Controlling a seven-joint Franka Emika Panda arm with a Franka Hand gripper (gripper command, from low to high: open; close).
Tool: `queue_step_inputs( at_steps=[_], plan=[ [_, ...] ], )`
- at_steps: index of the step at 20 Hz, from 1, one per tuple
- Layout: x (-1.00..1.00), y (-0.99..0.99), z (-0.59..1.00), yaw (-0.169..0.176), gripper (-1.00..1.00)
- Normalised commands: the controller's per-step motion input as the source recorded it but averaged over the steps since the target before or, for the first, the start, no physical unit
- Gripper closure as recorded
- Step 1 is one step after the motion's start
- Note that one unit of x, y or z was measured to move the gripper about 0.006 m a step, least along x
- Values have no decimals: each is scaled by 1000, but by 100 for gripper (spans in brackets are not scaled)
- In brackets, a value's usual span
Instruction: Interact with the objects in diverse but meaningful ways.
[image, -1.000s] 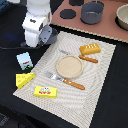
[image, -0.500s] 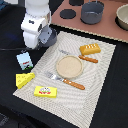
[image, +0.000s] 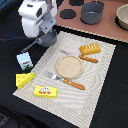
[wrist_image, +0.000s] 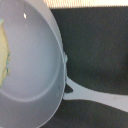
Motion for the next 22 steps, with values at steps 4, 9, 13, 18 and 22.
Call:
queue_step_inputs(
  at_steps=[4,9,13,18,22],
  plan=[
    [915,0,54,-2,-100],
    [917,0,30,0,-100],
    [893,0,15,0,-100],
    [931,0,7,0,-100],
    [952,0,58,0,-100]
  ],
)
